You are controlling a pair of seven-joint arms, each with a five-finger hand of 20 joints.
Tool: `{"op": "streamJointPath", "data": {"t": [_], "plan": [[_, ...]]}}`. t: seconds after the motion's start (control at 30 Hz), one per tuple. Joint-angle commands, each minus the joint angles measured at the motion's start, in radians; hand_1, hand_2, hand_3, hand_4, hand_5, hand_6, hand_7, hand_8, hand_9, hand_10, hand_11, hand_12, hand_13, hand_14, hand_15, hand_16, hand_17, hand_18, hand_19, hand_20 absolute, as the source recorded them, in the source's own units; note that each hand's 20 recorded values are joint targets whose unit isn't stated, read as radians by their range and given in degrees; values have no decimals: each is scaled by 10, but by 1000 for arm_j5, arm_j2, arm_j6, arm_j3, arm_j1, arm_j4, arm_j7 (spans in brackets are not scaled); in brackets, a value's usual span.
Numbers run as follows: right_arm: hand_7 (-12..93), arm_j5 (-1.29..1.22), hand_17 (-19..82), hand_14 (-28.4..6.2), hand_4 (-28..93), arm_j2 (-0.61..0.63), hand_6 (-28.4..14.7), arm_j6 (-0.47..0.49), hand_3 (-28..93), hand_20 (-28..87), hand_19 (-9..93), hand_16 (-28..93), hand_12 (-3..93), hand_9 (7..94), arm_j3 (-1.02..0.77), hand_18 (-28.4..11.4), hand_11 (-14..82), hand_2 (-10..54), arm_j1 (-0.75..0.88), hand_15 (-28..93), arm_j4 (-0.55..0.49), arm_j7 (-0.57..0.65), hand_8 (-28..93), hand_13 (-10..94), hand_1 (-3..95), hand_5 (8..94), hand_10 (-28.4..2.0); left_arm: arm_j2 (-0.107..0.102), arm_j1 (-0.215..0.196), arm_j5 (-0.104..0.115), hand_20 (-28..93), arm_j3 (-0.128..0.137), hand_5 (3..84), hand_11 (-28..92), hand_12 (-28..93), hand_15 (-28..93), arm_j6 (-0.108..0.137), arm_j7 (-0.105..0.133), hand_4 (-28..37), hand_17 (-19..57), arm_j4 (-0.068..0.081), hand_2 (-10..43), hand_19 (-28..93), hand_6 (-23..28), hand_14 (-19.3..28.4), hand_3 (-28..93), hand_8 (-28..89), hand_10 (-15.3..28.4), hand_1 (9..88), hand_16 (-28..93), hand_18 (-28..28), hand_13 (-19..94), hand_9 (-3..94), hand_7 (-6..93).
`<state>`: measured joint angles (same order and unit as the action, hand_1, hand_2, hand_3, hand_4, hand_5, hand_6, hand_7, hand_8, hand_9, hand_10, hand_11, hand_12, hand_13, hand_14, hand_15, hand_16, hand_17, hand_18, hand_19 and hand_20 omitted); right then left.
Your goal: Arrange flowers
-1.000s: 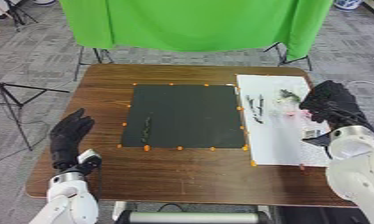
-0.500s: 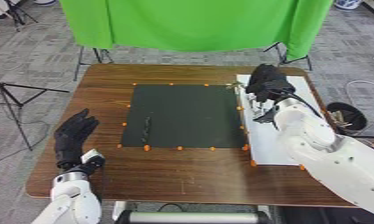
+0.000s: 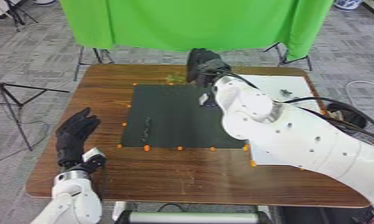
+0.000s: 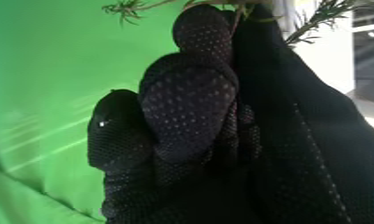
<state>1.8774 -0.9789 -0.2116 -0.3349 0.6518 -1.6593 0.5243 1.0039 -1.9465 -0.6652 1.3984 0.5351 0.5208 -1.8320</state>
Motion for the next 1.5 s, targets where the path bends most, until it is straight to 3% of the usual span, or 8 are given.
{"op": "streamJointPath", "data": {"t": [0.03,0.2,0.7,1.2,1.5], "plan": [[231,-30,730,-19,-150,7,-38,29,592,283,855,176,219,937,21,-82,323,-95,85,547,-91,48,148,937,612,812,-95,-1,-14,-5,212,8,550,266,120,296,-2,-14,-166,169,-2,52,284,18,170,741,-97,143,342,-33,146,465,547,204],[226,-225,740,-21,-148,-3,-40,-44,587,270,841,172,212,937,-5,-74,318,-95,137,540,-100,77,144,937,618,816,-98,-5,-8,-1,209,6,549,267,119,296,-1,-9,-166,167,-2,52,281,18,170,742,-97,143,341,-33,145,466,548,205],[204,-352,761,-32,-161,-22,-48,-202,586,226,786,128,199,937,-3,-71,256,-95,200,490,-93,110,122,937,617,827,-102,-6,-9,-7,206,10,546,265,119,292,-7,-21,-166,166,-4,49,273,16,166,748,-100,141,337,-33,143,466,546,209],[200,-362,761,-26,-174,-13,-36,-163,624,181,792,119,172,937,-11,-74,273,-95,247,494,-116,129,118,937,573,832,-95,-6,-28,-8,208,22,543,266,118,289,-2,-27,-165,166,-14,38,261,14,162,754,-101,139,328,-33,140,466,543,212],[200,-373,762,-25,-166,-21,-32,-157,645,158,803,116,164,937,-17,-76,286,-95,264,504,-117,129,116,937,550,836,-95,-1,-17,-17,212,18,540,267,118,283,-12,-37,-166,166,-10,35,253,12,160,755,-103,137,327,-32,138,466,543,214]]}}
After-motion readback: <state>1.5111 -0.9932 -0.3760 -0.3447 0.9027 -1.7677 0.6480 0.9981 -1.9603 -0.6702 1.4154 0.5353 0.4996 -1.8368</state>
